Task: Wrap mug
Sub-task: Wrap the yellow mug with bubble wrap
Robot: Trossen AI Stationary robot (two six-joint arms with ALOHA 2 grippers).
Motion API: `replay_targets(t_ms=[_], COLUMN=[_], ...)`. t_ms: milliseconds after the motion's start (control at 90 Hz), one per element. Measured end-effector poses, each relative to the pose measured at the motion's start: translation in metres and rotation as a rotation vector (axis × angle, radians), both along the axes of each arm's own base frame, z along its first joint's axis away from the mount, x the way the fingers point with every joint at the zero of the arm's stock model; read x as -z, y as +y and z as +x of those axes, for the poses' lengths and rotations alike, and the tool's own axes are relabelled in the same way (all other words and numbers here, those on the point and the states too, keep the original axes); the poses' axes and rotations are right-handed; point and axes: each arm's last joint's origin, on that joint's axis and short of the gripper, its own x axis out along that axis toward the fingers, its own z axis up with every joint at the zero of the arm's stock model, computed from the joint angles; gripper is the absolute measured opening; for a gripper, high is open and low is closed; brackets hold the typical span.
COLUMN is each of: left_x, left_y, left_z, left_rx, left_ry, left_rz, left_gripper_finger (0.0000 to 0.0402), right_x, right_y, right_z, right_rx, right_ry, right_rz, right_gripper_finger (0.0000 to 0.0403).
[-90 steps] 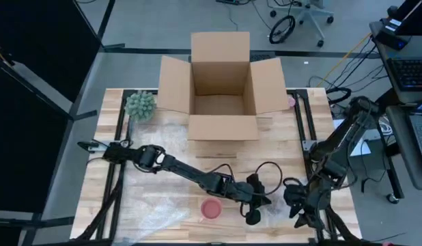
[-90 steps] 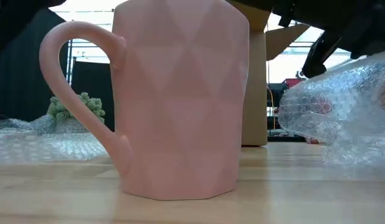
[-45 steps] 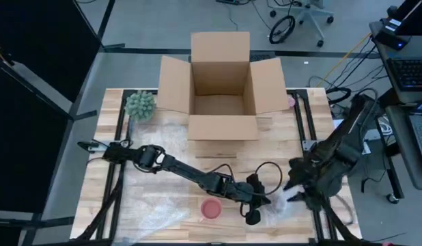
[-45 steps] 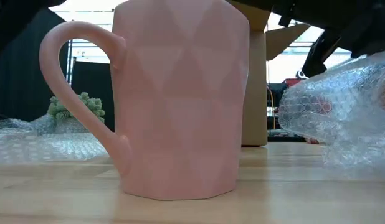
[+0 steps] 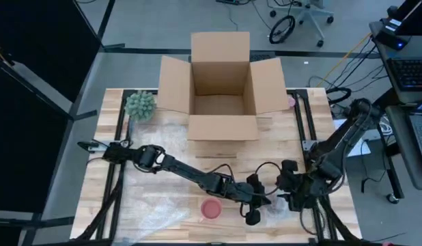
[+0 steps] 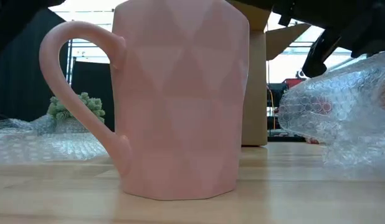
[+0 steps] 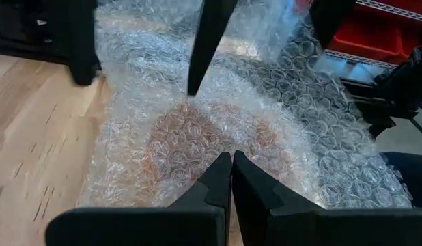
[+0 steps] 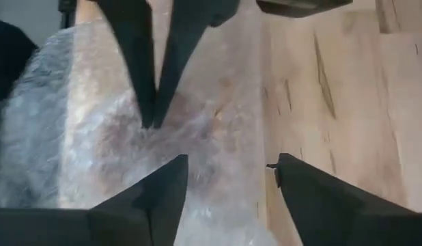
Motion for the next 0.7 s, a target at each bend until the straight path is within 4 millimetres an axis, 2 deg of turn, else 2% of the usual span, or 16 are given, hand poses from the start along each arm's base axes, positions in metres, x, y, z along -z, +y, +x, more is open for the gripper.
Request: replay_targets(t_ms=[189, 556, 700], left_x=[0.000, 0.000, 0.000], left_y=[0.000, -0.002, -0.002], left_z=[0.000, -0.001, -0.001], left_rx=[0.000, 0.005, 0.005], left_ry=[0.000, 0.002, 0.005], left_rz=[0.000, 0.001, 0.001], left_gripper_finger=[0.0000, 0.0000, 0.0000], right_x=[0.017, 0.073, 0.086], right_y=[0.008, 0.029, 0.033], right_z=[0.013, 0.031, 0.035], right_rx=[0.030, 0.054, 0.060], right_ry=[0.047, 0.221, 0.256], right_rz=[-0.033, -0.185, -0.200], right_gripper_finger=[0.0248, 0.0238, 0.0238])
